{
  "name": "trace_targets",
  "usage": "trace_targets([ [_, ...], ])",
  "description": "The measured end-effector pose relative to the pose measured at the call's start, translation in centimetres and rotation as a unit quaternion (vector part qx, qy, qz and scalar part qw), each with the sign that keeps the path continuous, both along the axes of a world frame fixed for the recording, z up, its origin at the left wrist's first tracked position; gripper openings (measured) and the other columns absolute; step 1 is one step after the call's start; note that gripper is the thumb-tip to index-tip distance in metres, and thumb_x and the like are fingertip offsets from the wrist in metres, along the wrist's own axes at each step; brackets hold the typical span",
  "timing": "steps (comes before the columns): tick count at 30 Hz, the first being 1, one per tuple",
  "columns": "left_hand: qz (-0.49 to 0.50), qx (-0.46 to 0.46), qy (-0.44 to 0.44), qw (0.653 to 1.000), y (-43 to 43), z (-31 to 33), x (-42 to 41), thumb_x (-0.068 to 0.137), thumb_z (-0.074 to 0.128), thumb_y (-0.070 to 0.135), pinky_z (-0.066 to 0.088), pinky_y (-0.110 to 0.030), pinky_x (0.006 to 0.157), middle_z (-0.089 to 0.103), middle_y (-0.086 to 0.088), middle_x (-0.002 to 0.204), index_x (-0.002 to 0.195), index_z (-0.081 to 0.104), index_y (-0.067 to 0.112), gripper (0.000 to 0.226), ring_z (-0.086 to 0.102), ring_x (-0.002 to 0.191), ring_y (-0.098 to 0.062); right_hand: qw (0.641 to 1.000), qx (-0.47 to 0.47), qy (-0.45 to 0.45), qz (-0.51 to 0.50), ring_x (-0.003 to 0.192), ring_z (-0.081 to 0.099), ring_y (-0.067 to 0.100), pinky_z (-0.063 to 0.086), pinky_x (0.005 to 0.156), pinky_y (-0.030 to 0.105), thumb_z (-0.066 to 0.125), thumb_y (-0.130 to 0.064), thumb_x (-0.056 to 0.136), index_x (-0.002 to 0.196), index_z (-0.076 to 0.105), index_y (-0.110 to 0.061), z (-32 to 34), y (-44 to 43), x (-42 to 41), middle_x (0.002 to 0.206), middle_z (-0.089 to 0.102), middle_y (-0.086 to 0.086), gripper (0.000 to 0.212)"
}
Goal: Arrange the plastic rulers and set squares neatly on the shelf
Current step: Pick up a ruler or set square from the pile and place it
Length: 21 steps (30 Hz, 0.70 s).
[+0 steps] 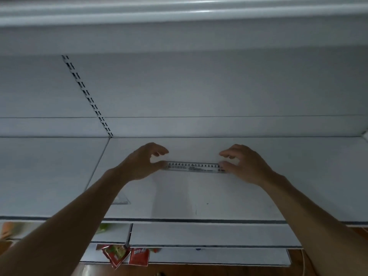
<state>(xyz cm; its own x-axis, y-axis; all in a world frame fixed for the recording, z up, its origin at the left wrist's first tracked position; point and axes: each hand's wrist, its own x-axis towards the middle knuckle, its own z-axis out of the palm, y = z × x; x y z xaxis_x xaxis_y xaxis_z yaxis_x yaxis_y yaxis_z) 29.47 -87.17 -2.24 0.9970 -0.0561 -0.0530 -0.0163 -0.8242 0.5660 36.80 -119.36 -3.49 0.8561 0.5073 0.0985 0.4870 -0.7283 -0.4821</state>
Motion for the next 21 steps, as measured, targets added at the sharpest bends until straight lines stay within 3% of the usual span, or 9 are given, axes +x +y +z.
trace_targets([
  [4, 0.121, 0.013, -0.072, 0.99, -1.5, 1.3, -4.1, 0.086, 0.066, 0.035, 0.048, -0.024, 0.08, 0.059, 0.018, 0.098, 0.11, 0.06, 0.033, 0.025, 0.057, 0.091, -0.001, 0.999, 0.044, -0.011, -0.001, 0.091, 0.059, 0.009, 0.048, 0.082, 0.03, 0.061, -0.035, 0.088, 0.111, 0.066, -0.023, 1.5, 3.9, 0.4, 0.101, 0.061, -0.01, 0.027],
  [8, 0.208, 0.063, -0.079, 0.973, -1.6, 2.4, -9.1, 0.087, 0.062, 0.039, 0.039, -0.016, 0.068, 0.058, 0.018, 0.095, 0.11, 0.06, 0.032, 0.025, 0.056, 0.086, -0.002, 0.996, 0.062, 0.021, 0.063, 0.095, 0.057, 0.009, 0.046, 0.082, 0.027, 0.059, -0.036, 0.09, 0.116, 0.063, -0.021, 3.0, 10.3, -0.4, 0.109, 0.059, -0.007, 0.03],
  [17, 0.321, 0.129, -0.089, 0.934, 6.8, 4.7, -21.2, 0.09, 0.054, 0.042, 0.05, -0.028, 0.078, 0.062, 0.011, 0.108, 0.117, 0.058, 0.028, 0.031, 0.058, 0.095, -0.011, 0.982, 0.044, 0.023, 0.181, 0.091, 0.052, 0.008, 0.038, 0.08, 0.021, 0.058, -0.037, 0.09, 0.114, 0.063, -0.022, 7.1, 27.4, -9.1, 0.114, 0.057, -0.004, 0.029],
  [21, 0.376, 0.142, -0.101, 0.91, 13.3, 5.6, -28.5, 0.089, 0.054, 0.042, 0.049, -0.029, 0.08, 0.062, 0.011, 0.107, 0.114, 0.059, 0.028, 0.03, 0.059, 0.097, -0.012, 0.973, 0.028, 0.017, 0.227, 0.1, 0.057, 0.012, 0.041, 0.086, 0.023, 0.058, -0.037, 0.09, 0.116, 0.063, -0.021, 8.2, 36.4, -15.4, 0.119, 0.058, -0.001, 0.031],
])
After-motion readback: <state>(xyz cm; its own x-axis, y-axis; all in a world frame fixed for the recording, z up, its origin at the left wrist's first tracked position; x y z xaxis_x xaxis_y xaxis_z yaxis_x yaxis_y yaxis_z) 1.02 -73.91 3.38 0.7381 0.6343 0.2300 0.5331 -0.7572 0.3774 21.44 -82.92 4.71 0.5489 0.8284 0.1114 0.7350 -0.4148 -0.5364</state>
